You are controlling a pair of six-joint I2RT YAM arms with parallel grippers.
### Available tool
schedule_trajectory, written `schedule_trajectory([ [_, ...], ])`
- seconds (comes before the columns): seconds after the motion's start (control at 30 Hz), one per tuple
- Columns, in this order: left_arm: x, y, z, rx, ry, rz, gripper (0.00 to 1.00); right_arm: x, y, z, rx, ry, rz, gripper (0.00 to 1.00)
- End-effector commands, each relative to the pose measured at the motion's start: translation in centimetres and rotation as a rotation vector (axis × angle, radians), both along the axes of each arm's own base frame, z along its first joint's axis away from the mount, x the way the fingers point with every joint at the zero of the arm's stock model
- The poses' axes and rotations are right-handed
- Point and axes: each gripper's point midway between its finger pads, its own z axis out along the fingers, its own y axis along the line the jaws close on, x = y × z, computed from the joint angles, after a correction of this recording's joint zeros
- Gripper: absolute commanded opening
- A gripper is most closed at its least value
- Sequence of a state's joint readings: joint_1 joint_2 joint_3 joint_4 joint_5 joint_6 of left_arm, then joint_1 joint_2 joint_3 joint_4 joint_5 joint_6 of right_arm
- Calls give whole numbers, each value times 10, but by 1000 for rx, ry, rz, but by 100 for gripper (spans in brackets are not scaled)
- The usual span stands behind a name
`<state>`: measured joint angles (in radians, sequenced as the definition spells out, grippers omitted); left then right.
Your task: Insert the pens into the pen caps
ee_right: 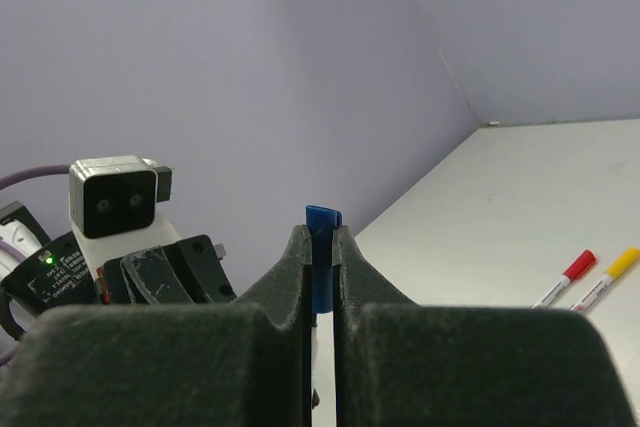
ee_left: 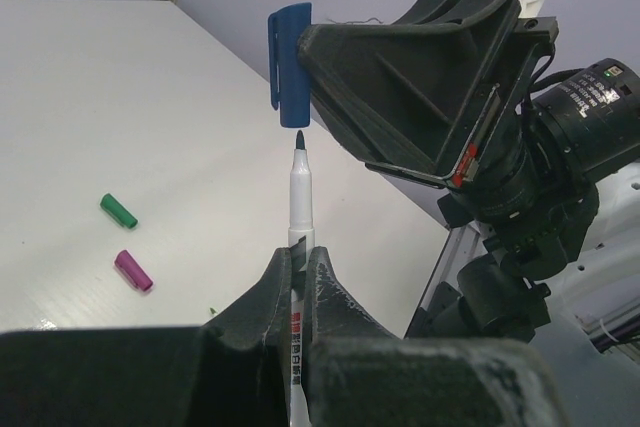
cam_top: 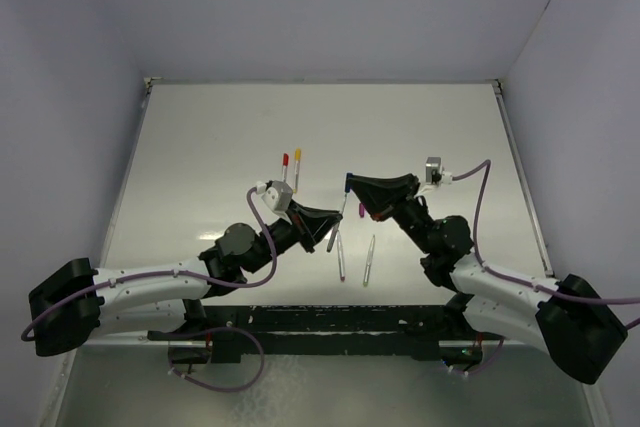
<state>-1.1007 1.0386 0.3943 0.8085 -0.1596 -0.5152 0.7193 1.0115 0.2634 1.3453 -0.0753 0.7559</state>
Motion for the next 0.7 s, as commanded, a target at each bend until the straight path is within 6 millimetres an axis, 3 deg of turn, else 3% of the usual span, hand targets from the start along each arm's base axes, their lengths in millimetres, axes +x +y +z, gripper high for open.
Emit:
schedule_trajectory([
  [0.0, -4, -2, 26, -87, -38, -23, 0, -7, -1, 27, 55, -81, 15, 0],
  [0.67, 6, 4, 32, -92, -57, 41, 0, -12, 0, 14, 67, -33, 55, 0],
])
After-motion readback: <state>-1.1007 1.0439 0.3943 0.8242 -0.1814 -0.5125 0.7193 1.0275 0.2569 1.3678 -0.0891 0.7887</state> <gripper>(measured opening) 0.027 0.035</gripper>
